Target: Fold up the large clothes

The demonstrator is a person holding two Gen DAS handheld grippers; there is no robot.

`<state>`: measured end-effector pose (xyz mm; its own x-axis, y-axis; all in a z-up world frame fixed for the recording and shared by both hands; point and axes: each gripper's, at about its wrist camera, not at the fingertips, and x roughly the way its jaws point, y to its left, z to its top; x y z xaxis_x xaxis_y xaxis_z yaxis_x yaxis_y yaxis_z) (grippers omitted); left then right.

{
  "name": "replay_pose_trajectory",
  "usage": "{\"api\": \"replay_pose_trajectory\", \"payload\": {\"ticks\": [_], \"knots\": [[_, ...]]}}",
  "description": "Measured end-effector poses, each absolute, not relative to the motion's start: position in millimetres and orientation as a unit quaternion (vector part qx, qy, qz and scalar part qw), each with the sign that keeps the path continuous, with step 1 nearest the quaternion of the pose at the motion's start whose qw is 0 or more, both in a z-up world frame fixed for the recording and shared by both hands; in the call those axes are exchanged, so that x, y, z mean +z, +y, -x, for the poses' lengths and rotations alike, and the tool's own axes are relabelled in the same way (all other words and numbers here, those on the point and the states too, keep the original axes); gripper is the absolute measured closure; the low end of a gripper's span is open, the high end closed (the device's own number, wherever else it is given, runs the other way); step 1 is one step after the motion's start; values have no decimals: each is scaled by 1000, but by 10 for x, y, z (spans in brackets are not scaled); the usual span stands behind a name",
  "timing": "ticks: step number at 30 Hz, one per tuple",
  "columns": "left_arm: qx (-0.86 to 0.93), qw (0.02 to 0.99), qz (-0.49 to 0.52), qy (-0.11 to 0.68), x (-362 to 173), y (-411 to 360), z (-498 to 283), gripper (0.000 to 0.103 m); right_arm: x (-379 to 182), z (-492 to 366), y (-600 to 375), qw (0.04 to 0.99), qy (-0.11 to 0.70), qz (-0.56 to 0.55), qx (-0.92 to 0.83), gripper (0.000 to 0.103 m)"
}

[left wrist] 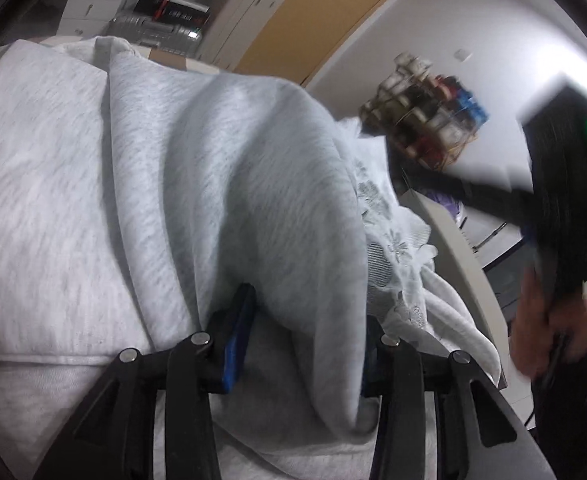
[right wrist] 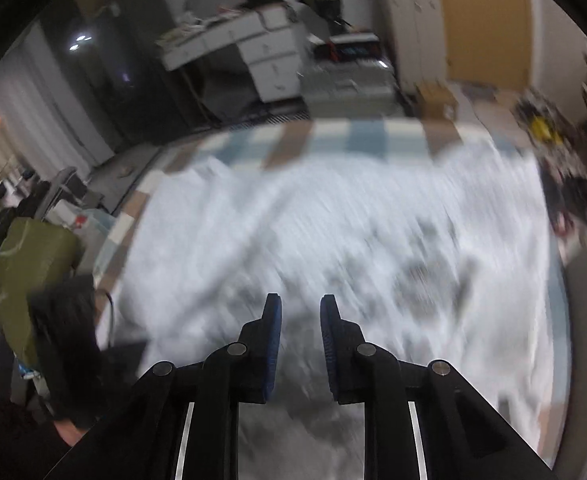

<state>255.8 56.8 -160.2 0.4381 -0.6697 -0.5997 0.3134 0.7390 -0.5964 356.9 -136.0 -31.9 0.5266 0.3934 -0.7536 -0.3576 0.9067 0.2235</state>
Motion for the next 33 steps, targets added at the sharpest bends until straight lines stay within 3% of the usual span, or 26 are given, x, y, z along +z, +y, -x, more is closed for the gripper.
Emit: {"api": "replay_pose_trajectory", "payload": {"ticks": [5, 7, 9, 13, 16, 20, 28, 33], "knots": [[-308, 813, 240, 432, -1656, 797, -2493, 68, -629, -4154, -788, 853, 479, 71, 195, 88], [-310, 809, 253, 431, -1691, 873, -2476, 67, -1062, -4351, -657, 812, 548, 112, 164, 89], [-315, 803, 265, 431, -1717, 942, -2457, 67, -1073, -4284, -641, 820, 530, 125, 177, 89], [-319, 799, 272, 432, -1749, 1032, -2426, 67, -888, -4014, -1013, 838, 502, 85, 196, 92], [-318, 799, 272, 432, -1754, 977, -2442, 67, -796, -3690, -1347, 860, 471, 67, 184, 86], [-318, 798, 274, 433, -1721, 867, -2524, 68, -1425, -3407, -1637, 824, 541, 45, 159, 86], [-321, 793, 285, 433, -1717, 906, -2560, 67, -1244, -2741, -1611, 849, 466, -13, 250, 86], [-317, 798, 276, 431, -1708, 901, -2535, 68, -1831, -2535, -1326, 843, 481, -9, 241, 90]]}}
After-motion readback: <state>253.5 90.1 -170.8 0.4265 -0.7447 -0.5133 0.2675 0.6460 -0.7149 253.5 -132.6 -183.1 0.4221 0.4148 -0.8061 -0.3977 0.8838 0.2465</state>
